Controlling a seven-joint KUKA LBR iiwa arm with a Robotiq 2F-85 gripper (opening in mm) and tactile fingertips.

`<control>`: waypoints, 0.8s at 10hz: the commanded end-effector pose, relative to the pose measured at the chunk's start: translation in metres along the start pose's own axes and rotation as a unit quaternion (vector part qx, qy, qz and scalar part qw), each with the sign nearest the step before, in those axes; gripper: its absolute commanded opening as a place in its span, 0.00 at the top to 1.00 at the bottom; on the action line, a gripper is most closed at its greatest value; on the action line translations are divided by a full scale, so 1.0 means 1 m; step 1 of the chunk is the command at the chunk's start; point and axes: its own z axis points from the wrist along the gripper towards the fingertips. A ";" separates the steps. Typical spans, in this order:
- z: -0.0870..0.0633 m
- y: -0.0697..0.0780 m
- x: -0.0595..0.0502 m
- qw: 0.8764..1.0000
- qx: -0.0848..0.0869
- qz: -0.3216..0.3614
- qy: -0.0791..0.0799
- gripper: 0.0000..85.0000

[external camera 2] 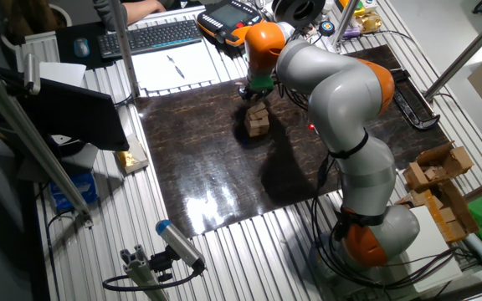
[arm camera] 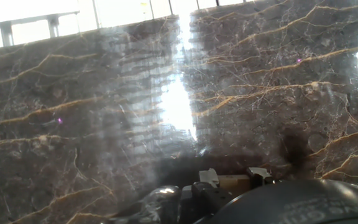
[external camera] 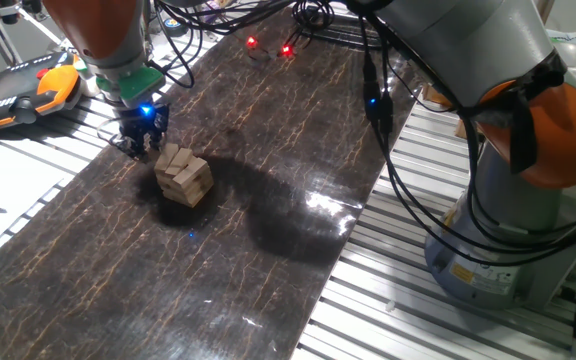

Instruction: Play Jenga

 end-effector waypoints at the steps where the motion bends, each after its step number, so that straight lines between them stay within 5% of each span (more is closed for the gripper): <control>1: 0.000 0.000 0.000 1.000 -0.001 0.002 0.001 0.64; 8: 0.000 0.000 0.000 1.000 0.000 0.005 0.005 0.64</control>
